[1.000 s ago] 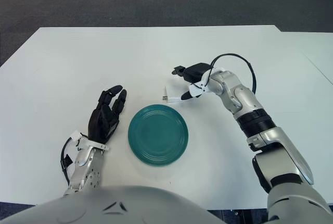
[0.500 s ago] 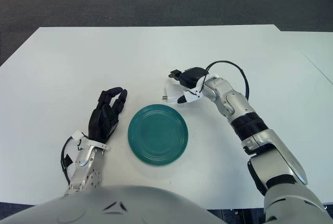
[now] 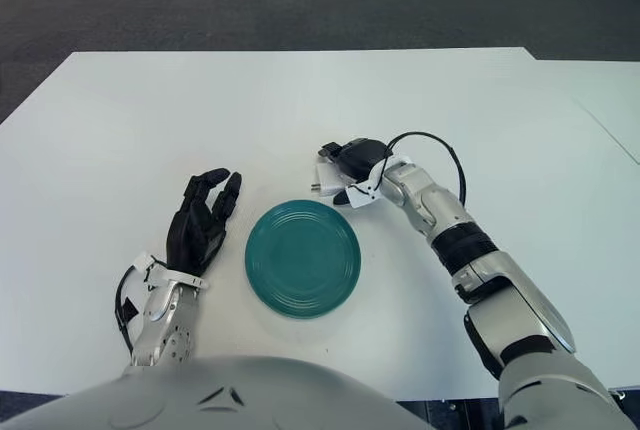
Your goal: Put the charger into the plate.
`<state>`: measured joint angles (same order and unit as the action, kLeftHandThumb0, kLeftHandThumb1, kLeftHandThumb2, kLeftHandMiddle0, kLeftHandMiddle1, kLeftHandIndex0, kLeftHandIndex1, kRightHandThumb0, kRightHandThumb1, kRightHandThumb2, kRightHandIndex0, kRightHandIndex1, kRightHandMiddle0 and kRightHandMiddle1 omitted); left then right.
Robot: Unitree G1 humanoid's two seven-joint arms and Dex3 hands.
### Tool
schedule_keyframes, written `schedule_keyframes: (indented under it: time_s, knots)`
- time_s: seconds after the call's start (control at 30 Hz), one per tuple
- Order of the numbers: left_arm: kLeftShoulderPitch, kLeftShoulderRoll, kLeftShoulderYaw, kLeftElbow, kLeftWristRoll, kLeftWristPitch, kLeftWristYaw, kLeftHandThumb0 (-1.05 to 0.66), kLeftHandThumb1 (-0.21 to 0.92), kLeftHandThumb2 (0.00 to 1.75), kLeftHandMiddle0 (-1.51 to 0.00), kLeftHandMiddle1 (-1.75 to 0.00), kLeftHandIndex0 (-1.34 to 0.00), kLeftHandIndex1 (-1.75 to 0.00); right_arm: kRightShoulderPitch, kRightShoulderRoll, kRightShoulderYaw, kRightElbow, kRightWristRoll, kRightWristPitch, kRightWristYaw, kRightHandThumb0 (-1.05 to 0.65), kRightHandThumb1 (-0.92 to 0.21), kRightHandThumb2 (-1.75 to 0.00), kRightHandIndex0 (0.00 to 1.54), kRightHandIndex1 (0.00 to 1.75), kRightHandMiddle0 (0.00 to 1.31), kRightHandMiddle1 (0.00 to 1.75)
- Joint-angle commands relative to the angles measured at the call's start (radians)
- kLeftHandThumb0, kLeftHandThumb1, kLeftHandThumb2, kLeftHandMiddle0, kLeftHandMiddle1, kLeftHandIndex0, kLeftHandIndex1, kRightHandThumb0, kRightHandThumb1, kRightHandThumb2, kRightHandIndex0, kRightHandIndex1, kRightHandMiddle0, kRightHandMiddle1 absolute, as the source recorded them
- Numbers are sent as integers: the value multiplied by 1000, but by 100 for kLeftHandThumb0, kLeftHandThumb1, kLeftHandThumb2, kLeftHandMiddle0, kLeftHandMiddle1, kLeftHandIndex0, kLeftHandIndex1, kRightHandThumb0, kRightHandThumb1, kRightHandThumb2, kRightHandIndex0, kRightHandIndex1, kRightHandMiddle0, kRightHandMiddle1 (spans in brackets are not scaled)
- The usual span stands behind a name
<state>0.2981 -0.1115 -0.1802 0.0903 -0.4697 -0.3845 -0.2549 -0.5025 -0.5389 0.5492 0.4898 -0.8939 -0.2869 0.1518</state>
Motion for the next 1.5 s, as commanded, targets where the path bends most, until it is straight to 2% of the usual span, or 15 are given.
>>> schedule_keyframes:
  time_s: [0.0, 0.03, 0.07, 0.13, 0.3, 0.43, 0.63, 0.7, 0.73, 0.77, 0.8, 0.9, 1.0, 1.23, 1.47]
  knots:
    - [91, -83, -17, 12, -25, 65, 31, -90, 92, 67, -30, -1, -4, -148, 13, 28, 36, 128, -22, -11, -62, -71, -92, -59, 33, 1, 0, 41]
    - [99, -83, -19, -6, -23, 81, 49, -90, 92, 67, -29, -1, -3, -145, 8, 37, 42, 165, -24, -13, -85, -71, -92, -59, 33, 1, 0, 41]
    - [104, -83, -21, -19, -22, 93, 62, -91, 92, 68, -27, 0, -2, -126, 2, 43, 46, 189, -24, -15, -100, -72, -92, -59, 34, 1, 0, 43]
    - [114, -84, -27, -43, -16, 109, 88, -91, 92, 70, -24, -1, -1, -102, -8, 54, 54, 226, -23, -17, -122, -72, -92, -58, 34, 1, 0, 45]
    - [128, -76, -39, -72, -17, 126, 94, -92, 92, 75, -19, 0, 0, -72, -27, 70, 73, 306, -21, -27, -172, -73, -92, -56, 37, 2, 0, 50]
    - [136, -72, -45, -83, -23, 126, 81, -93, 92, 78, -16, 0, 0, -59, -33, 73, 85, 357, -16, -35, -198, -74, -92, -55, 38, 2, 0, 53]
    - [142, -69, -55, -106, -22, 130, 79, -92, 92, 80, -18, -1, 0, -62, -49, 70, 103, 390, -21, -31, -198, -76, -92, -56, 45, 4, 0, 60]
    - [145, -70, -60, -117, -19, 137, 87, -92, 92, 81, -18, -1, 0, -59, -54, 66, 109, 394, -21, -33, -197, -76, -92, -55, 44, 58, 1, 75]
    - [146, -71, -61, -120, -19, 138, 89, -92, 92, 82, -18, -1, 0, -58, -62, 63, 113, 402, -22, -35, -196, -76, -92, -55, 43, 67, 1, 78]
    - [147, -72, -62, -123, -18, 138, 90, -91, 92, 82, -18, -1, 0, -57, -70, 60, 116, 411, -22, -40, -194, -76, -92, -54, 44, 103, 3, 95]
    - [147, -72, -63, -125, -17, 139, 91, -91, 92, 83, -19, -1, 0, -55, -77, 59, 119, 419, -22, -44, -194, -75, -92, -54, 46, 129, 3, 118]
    - [152, -72, -71, -135, -10, 137, 94, -92, 92, 84, -18, -1, 0, -53, -79, 49, 120, 422, -10, -60, -188, -73, -92, -55, 52, 160, 6, 154]
    - [156, -68, -77, -144, -8, 144, 98, -93, 92, 86, -16, -1, 0, -46, -65, 30, 107, 397, 17, -82, -176, -70, -92, -55, 63, 170, 26, 168]
    - [171, -68, -82, -179, -27, 197, 134, -92, 92, 91, -15, 0, 0, -38, -35, -11, 84, 286, 54, -77, -105, -66, -92, -57, 81, 174, 59, 174]
    - [173, -55, -86, -196, -32, 229, 137, -93, 92, 94, -11, 0, 0, -31, -50, -24, 87, 265, 48, -66, -76, -64, -92, -60, 91, 175, 72, 175]
